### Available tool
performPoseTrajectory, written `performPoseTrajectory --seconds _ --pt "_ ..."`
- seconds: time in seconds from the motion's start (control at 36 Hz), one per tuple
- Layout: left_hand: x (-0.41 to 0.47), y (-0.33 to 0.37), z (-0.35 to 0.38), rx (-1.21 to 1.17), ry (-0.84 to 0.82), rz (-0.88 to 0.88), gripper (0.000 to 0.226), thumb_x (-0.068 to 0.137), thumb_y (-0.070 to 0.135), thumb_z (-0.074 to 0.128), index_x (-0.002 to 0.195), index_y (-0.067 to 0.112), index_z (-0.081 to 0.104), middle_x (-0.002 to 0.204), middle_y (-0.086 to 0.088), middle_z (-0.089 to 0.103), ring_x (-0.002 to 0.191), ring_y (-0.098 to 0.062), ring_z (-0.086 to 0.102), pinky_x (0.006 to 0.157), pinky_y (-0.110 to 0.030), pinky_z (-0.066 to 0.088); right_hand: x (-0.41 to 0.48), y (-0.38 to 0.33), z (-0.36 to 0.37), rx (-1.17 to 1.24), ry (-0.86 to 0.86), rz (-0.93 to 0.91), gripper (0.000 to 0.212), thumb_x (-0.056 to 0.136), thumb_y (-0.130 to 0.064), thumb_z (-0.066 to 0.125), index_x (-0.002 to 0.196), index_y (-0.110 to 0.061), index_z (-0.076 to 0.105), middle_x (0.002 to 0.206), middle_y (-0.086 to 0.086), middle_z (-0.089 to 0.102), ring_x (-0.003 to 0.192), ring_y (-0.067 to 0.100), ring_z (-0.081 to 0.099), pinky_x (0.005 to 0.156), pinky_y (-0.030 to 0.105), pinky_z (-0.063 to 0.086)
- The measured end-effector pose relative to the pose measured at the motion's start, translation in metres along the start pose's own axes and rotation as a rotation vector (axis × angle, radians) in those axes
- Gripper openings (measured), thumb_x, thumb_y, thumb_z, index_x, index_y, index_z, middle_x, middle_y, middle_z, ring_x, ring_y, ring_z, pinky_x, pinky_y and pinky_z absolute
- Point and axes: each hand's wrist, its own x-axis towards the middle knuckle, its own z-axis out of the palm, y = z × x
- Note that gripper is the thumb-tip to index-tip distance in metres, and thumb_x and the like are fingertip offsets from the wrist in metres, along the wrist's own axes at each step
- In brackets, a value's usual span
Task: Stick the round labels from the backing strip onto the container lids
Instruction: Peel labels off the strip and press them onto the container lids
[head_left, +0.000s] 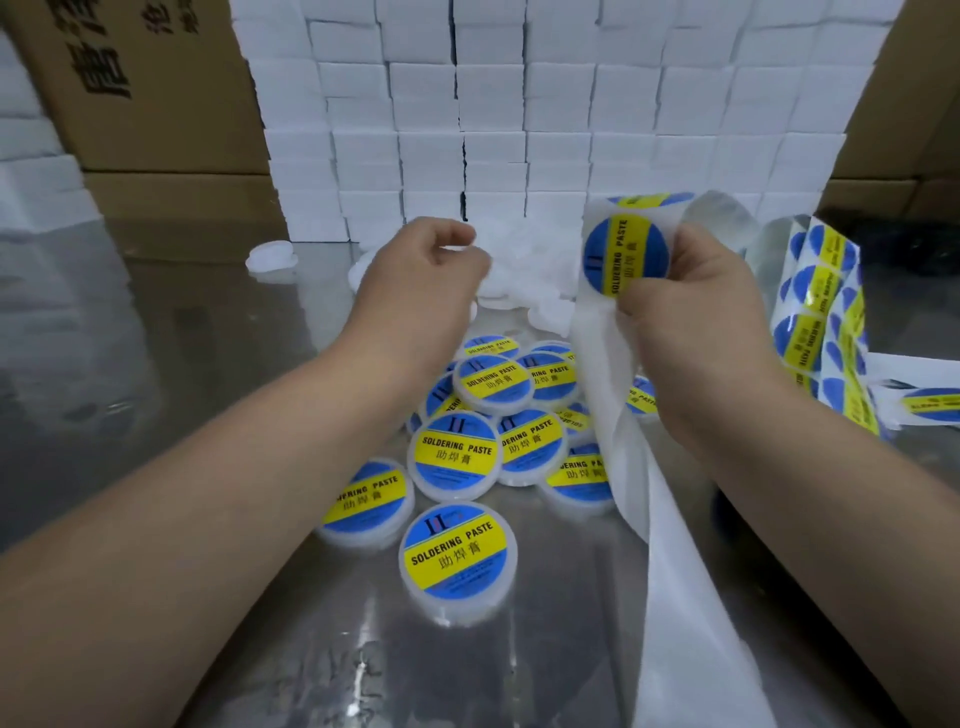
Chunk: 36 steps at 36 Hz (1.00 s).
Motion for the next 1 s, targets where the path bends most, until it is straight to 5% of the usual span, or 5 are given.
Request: performPoseTrajectory --seconds 0.17,0.5,0.78,0.89,1.0 --pt "0.054 -0.011 -0.001 0.158 0.116 -0.056 0.023 0.089 0.011 0.047 0.106 0.024 0.054 0.087 0.005 0.057 0.060 -0.005 0.048 0.039 -0.009 0.035 0.001 0.006 0.000 -0.144 0.054 -0.021 0.027 0.071 0.006 0.038 0.080 -0.013 0.054 0.068 -0.003 0.056 0.061 0.013 0.046 0.055 0.028 0.040" --pt "0.109 -0.070 0.019 1.210 -0.513 -0.077 0.042 0.092 0.028 0.048 0.133 0.016 0.049 0.133 -0.008 0.050 0.113 -0.026 0.050 0.088 -0.029 0.039 0.000 0.005 -0.002 -0.150 0.036 -0.061 0.061 0.076 0.010 0.038 0.126 -0.023 0.048 0.098 -0.013 0.065 0.070 -0.009 0.055 0.061 0.007 0.043" --pt "0.114 -0.078 0.028 1.141 -0.304 0.016 0.067 0.075 0.037 0.070 0.130 0.013 0.040 0.127 -0.011 0.045 0.109 -0.030 0.050 0.078 -0.034 0.039 0.000 0.006 -0.001 -0.209 0.036 -0.031 0.064 0.077 0.006 0.039 0.131 -0.026 0.044 0.096 -0.014 0.064 0.067 -0.009 0.054 0.060 0.008 0.044" --pt "0.110 -0.073 0.027 0.999 -0.251 0.058 0.030 0.085 0.021 0.059 0.113 0.012 0.055 0.113 -0.009 0.057 0.094 -0.024 0.052 0.062 -0.026 0.035 0.002 0.007 0.000 -0.231 0.052 0.021 0.068 0.079 0.003 0.040 0.139 -0.029 0.035 0.097 -0.015 0.062 0.084 0.007 0.059 0.076 0.029 0.049" --pt "0.101 -0.052 0.027 0.578 -0.034 0.018 0.012 0.086 0.022 0.050 0.077 0.015 0.050 0.074 -0.002 0.048 0.066 -0.021 0.043 0.049 -0.025 0.027 0.003 0.010 -0.002 -0.258 0.007 0.043 0.055 0.081 -0.001 0.041 0.124 -0.036 0.045 0.081 -0.015 0.060 0.060 0.002 0.050 0.053 0.019 0.036"
